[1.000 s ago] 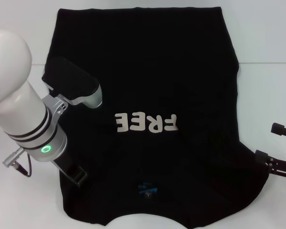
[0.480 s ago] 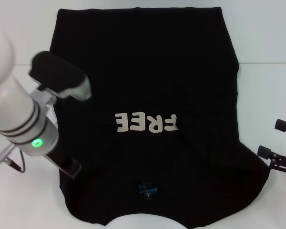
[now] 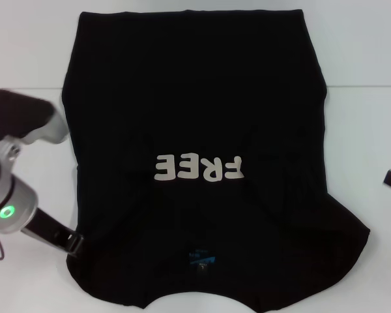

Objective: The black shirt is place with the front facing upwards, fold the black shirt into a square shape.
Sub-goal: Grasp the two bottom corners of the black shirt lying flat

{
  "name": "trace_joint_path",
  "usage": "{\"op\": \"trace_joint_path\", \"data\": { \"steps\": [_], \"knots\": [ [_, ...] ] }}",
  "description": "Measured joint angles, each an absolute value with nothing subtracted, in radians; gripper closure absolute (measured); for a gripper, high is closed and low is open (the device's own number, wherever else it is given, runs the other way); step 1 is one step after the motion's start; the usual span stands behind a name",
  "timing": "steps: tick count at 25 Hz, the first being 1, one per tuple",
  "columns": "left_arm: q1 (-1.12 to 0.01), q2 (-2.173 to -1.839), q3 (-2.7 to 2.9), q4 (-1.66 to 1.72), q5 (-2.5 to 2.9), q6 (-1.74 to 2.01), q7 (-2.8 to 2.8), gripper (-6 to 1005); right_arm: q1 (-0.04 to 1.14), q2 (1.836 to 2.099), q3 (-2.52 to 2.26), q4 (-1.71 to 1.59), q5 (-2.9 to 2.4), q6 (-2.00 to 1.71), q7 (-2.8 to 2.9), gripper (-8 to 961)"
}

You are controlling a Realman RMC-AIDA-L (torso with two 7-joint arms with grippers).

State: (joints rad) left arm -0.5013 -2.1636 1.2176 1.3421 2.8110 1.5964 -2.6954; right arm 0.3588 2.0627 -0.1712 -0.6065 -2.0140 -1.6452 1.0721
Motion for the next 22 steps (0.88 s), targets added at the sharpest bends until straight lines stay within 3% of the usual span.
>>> {"op": "trace_joint_path", "data": {
  "steps": [8, 18, 22],
  "knots": [
    [-0.383, -2.164, 1.144, 1.423, 2.708, 1.537, -2.668, 939, 0.381, 2.04, -0.102, -0.61, -2.016, -1.594, 1.275, 8],
    [-0.346, -2.166, 1.044, 1.38, 2.614, 1.486, -2.598, 947, 0.454, 1.926, -0.235, -0.689, -2.197, -1.579, 1.812, 9],
    [-0.348, -2.165, 1.028, 1.37, 2.601, 1.485, -2.578, 949, 0.513, 1.907, -0.365, -0.799, -2.344, -1.593, 2.035, 8]
  ]
}}
